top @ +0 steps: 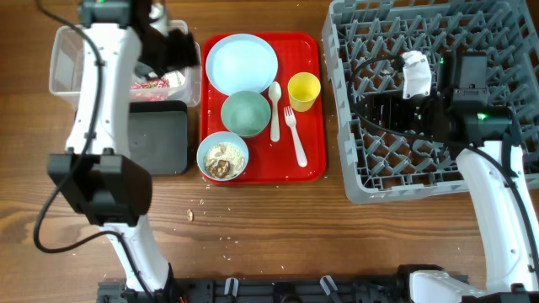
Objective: Sort waste into correct bins and load items into the dishwasher rack
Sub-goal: 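Grasp the small blue bowl of food scraps with the left gripper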
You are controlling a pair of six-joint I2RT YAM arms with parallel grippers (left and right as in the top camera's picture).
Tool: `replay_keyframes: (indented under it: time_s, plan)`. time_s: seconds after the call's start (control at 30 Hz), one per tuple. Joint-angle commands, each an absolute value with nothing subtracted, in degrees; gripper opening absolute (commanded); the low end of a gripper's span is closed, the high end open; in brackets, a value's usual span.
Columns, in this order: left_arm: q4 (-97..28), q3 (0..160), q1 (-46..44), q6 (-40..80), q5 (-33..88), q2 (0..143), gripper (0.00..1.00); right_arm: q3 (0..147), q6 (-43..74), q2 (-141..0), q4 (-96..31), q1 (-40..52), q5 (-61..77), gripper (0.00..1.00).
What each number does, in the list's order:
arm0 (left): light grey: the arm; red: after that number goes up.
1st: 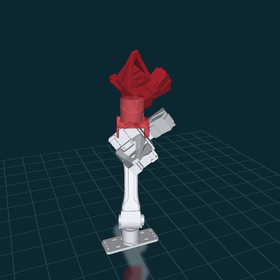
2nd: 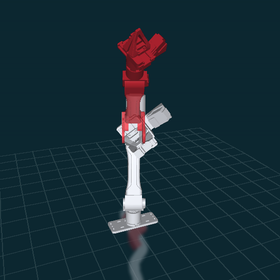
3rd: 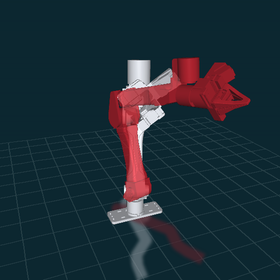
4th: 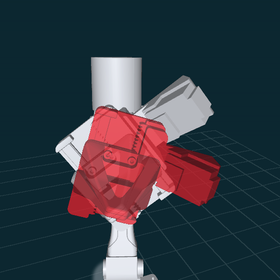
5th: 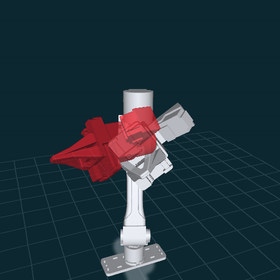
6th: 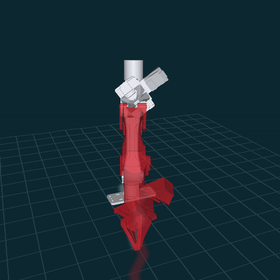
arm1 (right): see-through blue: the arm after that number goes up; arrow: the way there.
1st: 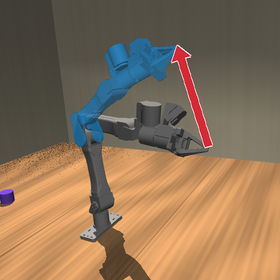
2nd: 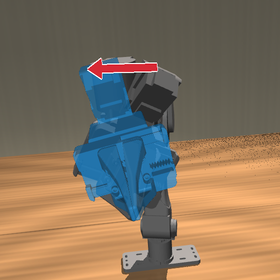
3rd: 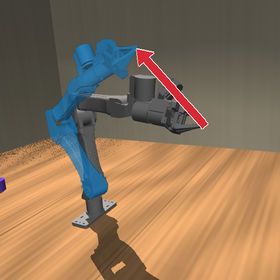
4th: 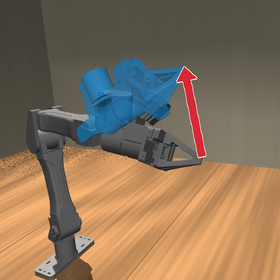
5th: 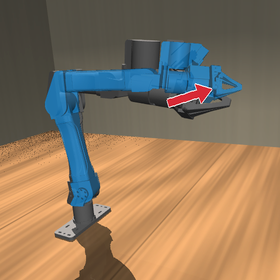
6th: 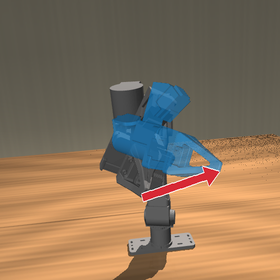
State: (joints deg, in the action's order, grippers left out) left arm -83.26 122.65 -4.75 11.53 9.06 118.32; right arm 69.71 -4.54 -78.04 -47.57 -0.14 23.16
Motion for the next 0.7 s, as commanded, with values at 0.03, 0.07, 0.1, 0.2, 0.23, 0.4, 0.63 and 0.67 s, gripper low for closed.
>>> replay_keyframes:
  time_s: [0.03, 0.07, 0.1, 0.2, 0.23, 0.4, 0.63, 0.67]
  plan:
    - [-86.2, 116.7, -12.1, 8.7, 10.7, 118.5, 0.83, 70.8, -4.4, -78.2, -47.3, 0.1, 24.3, 1.00]
    - [-86.0, 115.0, -13.5, 8.7, 10.7, 118.5, 0.83, 70.8, -4.4, -78.2, -47.4, 0.1, 24.3, 1.00]
    - [-85.8, 113.4, -14.7, 8.7, 10.7, 118.5, 0.82, 70.8, -4.4, -78.2, -47.4, 0.1, 24.3, 1.00]
    - [-83.2, 107.2, -18.0, 9.4, 10.7, 118.5, 0.77, 70.8, -4.3, -78.2, -47.4, 0.1, 24.3, 1.00]
    - [-82.0, 105.7, -18.6, 9.4, 10.7, 118.5, 0.76, 70.8, -4.3, -78.2, -47.4, 0.1, 24.3, 1.00]
    - [-76.2, 99.3, -21.6, 9.4, 10.6, 118.5, 0.76, 70.8, -4.3, -78.2, -47.4, 0.1, 24.3, 1.00]
    - [-69.4, 90.5, -22.9, 10.1, 10.0, 118.5, 0.63, 70.8, -4.3, -78.2, -47.9, 0.1, 24.3, 1.00]
    - [-68.6, 89.7, -22.9, 10.9, 10.0, 118.5, 0.60, 70.8, -4.3, -78.2, -47.9, 0.1, 24.3, 1.00]
